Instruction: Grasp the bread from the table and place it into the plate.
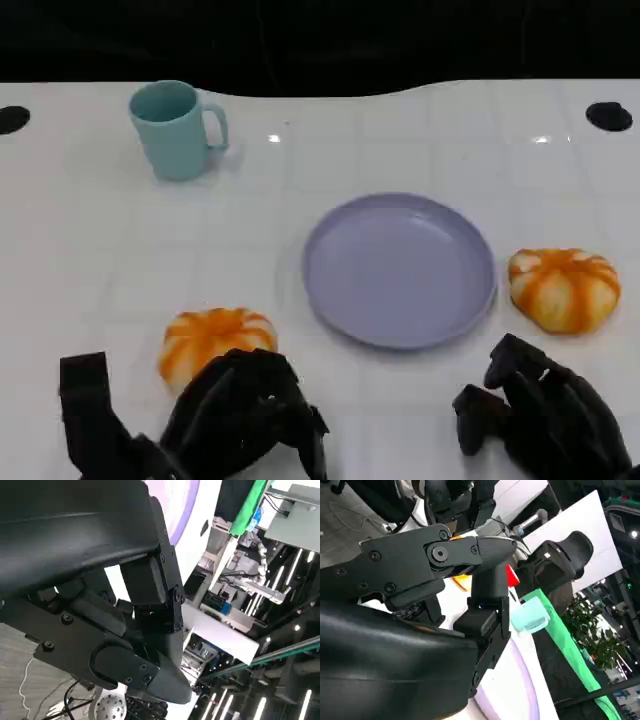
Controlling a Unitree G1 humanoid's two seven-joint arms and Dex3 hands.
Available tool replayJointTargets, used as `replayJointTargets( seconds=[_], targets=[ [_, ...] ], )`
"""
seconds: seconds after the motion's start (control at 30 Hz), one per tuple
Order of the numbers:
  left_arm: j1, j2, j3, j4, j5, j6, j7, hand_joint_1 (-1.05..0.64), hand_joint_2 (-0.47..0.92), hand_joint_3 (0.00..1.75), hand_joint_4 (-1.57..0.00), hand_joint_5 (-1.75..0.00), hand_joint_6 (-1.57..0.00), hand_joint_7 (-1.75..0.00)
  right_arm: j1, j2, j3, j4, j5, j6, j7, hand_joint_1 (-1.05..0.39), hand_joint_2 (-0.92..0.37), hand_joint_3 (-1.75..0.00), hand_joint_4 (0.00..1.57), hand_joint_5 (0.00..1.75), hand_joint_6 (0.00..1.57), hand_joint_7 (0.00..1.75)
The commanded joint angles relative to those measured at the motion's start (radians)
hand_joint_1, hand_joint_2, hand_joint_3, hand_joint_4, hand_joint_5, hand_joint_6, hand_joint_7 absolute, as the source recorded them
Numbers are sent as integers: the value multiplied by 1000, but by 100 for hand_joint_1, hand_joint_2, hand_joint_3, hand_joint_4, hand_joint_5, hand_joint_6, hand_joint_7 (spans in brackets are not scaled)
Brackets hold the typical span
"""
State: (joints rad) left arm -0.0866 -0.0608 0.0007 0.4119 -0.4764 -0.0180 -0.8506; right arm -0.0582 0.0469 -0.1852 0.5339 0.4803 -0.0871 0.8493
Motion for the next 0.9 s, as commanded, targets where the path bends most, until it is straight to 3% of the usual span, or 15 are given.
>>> replayJointTargets(
  seconds=[0.03,0.67,0.9],
  targets=[
    [12,9,8,-13,-3,4,-7,-88,78,0,-143,-86,-152,-35,12,-16,-5,-8,4,5,-5,-55,-92,-24,79,164,68,141],
    [5,10,11,-23,4,10,9,-87,78,0,-144,-86,-154,-34,1,-19,-14,-5,14,6,8,-55,-92,-22,78,169,68,143],
    [4,9,39,-71,-3,-33,19,-89,84,2,-140,-79,-145,-28,3,-15,-12,-8,12,-3,9,-55,-92,-23,75,172,66,146]
  ],
)
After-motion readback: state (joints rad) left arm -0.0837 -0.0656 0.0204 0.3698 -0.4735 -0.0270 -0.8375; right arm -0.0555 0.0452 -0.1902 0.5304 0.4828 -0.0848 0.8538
